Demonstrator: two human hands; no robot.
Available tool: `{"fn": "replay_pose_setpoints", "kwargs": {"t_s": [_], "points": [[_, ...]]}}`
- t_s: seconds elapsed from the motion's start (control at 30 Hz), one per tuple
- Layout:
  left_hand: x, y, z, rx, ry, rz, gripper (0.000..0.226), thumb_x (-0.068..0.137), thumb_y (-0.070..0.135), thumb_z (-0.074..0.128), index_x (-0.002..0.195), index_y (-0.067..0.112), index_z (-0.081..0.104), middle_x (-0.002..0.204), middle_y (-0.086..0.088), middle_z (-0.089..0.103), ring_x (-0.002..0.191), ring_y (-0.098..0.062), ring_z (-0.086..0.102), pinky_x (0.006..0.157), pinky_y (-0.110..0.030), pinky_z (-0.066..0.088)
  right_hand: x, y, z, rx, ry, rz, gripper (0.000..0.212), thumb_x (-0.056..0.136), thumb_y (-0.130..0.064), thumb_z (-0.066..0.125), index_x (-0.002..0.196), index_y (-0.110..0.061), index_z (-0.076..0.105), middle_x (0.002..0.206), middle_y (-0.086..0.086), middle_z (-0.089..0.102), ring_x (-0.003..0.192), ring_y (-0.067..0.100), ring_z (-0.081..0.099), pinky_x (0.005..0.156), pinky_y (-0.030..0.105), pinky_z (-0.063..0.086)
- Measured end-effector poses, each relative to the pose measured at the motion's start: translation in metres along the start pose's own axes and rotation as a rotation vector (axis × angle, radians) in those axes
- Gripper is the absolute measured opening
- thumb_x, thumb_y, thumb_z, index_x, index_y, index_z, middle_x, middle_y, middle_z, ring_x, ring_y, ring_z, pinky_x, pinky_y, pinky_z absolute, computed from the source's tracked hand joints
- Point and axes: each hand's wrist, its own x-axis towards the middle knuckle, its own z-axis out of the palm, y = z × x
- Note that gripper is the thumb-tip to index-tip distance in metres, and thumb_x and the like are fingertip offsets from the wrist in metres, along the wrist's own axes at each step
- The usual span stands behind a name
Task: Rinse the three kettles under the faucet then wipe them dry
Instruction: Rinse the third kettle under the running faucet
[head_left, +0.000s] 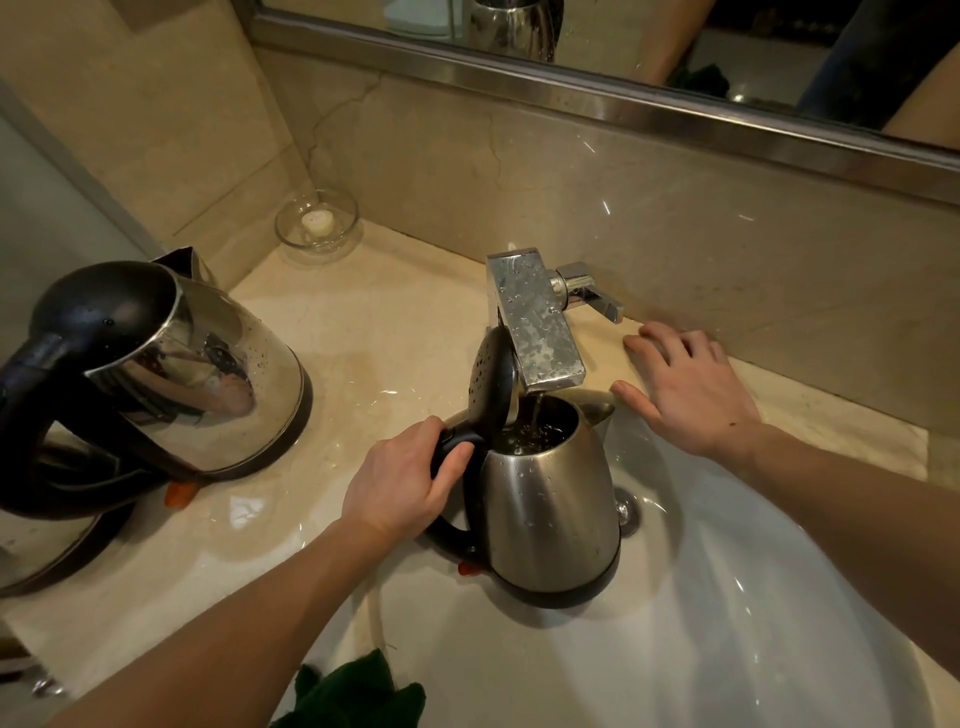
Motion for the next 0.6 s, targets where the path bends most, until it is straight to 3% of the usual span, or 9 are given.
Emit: {"fn": "replay_pose_setpoints", "kwargs": {"t_s": [0.37, 0.6], "points": [[0.0000, 0.0014, -0.0004, 0.006, -0.011, -0.012, 0.054, 0.088, 0.060, 0.024, 0.104, 0.018, 0.055, 0.083, 0.005, 0.059, 0.070, -0.012, 0.055, 0.064, -0.028, 0.049, 0.0001, 0.0006, 0.0010, -0.001, -0.009, -0.001, 0.066, 0.093, -0.066, 0.018, 0.135, -0.021, 0.042, 0.140, 0.006, 0.042, 0.110, 0.034, 0.044, 0.096, 0.047, 0.039], [-0.0002, 0.0010, -0.0010, 0.001, -0.009, -0.013, 0.058, 0.087, 0.064, 0.023, 0.104, 0.018, 0.055, 0.083, 0.004, 0.059, 0.070, -0.013, 0.055, 0.064, -0.029, 0.049, 0.0001, 0.0004, 0.0000, 0.011, -0.003, 0.003, 0.066, 0.093, -0.066, 0.020, 0.134, -0.021, 0.043, 0.140, 0.006, 0.043, 0.110, 0.034, 0.044, 0.096, 0.047, 0.039]]}}
